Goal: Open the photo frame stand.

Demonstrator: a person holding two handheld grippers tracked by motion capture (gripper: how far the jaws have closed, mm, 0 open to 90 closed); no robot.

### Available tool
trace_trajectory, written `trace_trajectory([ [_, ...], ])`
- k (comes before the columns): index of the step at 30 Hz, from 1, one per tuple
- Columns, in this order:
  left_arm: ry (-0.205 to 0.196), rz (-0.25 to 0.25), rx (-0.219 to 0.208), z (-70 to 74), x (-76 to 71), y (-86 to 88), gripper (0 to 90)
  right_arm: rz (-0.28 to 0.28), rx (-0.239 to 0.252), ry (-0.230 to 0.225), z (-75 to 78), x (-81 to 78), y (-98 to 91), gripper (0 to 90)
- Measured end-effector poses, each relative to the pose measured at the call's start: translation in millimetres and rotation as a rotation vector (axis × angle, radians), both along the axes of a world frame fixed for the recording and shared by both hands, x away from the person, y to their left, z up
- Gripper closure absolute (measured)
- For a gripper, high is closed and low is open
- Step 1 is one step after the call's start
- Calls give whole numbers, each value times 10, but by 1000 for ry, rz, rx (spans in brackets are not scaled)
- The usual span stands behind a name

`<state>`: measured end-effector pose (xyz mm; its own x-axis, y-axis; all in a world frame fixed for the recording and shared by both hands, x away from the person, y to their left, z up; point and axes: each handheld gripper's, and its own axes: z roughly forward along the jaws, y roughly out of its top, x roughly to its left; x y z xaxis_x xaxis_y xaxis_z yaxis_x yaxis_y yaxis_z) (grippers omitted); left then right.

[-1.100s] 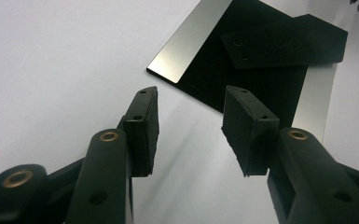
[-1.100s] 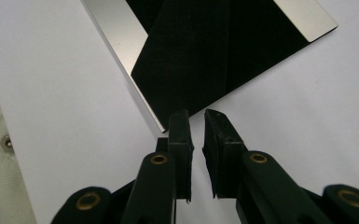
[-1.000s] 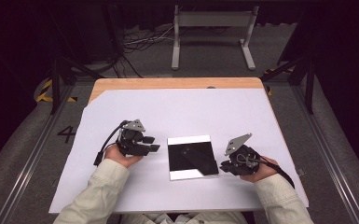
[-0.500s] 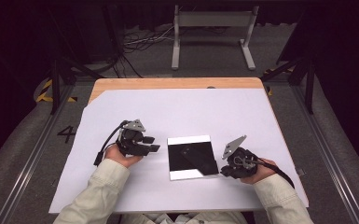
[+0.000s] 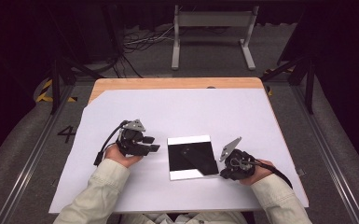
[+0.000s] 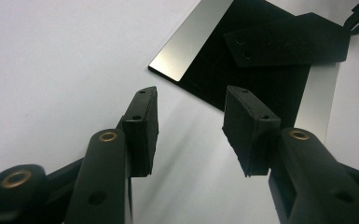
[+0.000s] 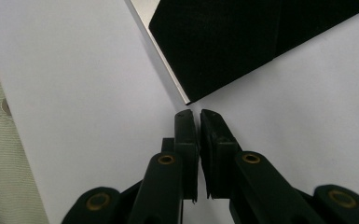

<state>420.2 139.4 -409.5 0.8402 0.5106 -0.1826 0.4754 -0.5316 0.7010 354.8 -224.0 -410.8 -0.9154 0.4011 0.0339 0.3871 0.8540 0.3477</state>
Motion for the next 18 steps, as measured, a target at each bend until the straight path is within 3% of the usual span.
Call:
trace_trajectory([
  [18, 3, 9, -2, -4, -1, 0, 554, 20, 7, -12, -2, -7, 46, 894],
])
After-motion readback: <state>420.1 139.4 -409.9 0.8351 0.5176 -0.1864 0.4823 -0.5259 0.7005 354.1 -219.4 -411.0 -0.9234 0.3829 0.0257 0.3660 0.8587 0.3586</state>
